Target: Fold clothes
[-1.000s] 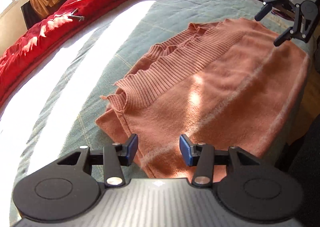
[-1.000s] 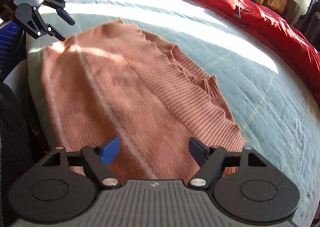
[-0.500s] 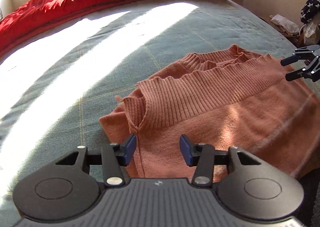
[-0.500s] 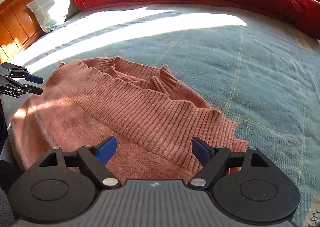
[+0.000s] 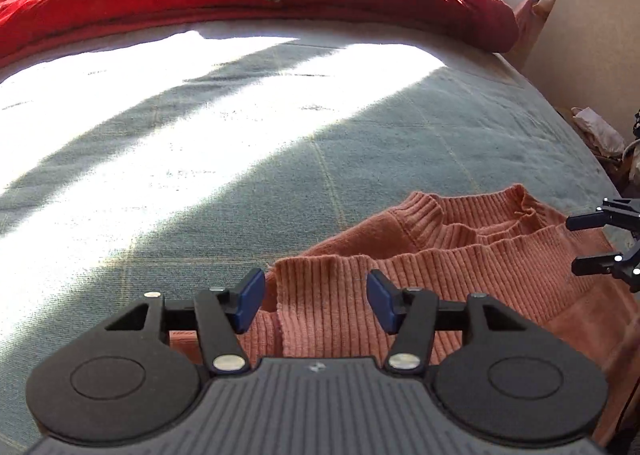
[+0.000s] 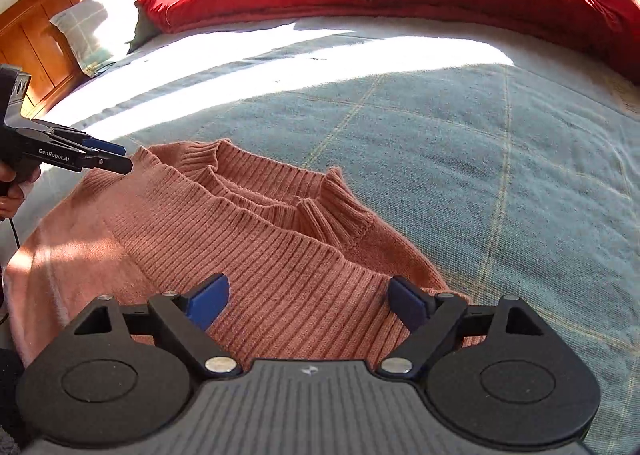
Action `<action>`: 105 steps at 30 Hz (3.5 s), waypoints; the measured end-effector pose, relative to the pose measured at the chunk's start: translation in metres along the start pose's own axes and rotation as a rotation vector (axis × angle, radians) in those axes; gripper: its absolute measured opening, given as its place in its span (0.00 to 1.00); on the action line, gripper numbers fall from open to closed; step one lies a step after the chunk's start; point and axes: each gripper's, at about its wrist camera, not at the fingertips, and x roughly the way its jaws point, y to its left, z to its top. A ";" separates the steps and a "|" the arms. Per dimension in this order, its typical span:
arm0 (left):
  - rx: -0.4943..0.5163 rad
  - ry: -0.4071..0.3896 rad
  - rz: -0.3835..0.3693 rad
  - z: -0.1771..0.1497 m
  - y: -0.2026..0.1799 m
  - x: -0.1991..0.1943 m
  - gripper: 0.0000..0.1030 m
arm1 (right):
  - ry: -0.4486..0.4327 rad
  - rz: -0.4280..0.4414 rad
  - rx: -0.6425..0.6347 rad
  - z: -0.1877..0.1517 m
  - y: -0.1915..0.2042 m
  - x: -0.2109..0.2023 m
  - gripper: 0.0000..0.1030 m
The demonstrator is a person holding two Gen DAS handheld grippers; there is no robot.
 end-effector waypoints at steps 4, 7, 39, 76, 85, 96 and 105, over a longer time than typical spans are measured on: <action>0.027 0.005 -0.109 0.005 -0.018 0.016 0.58 | -0.019 0.049 0.005 0.015 0.007 0.014 0.90; 0.061 0.033 -0.092 0.005 -0.024 0.043 0.58 | 0.008 0.031 0.010 0.022 0.012 0.035 0.92; 0.119 -0.090 0.052 -0.007 -0.064 -0.004 0.71 | -0.171 -0.227 0.371 -0.034 -0.043 -0.074 1.00; 0.263 -0.194 -0.029 -0.087 -0.089 -0.047 0.73 | -0.334 -0.270 0.493 -0.121 -0.023 -0.076 0.99; 0.249 -0.224 -0.054 -0.108 -0.081 -0.060 0.79 | -0.282 -0.295 0.443 -0.120 -0.024 -0.059 1.00; 0.230 -0.224 -0.059 -0.126 -0.073 -0.072 0.79 | -0.282 -0.389 0.451 -0.115 -0.031 -0.063 1.00; 0.184 -0.141 -0.043 -0.144 -0.056 -0.068 0.81 | -0.463 -0.307 0.360 -0.117 0.026 -0.106 1.00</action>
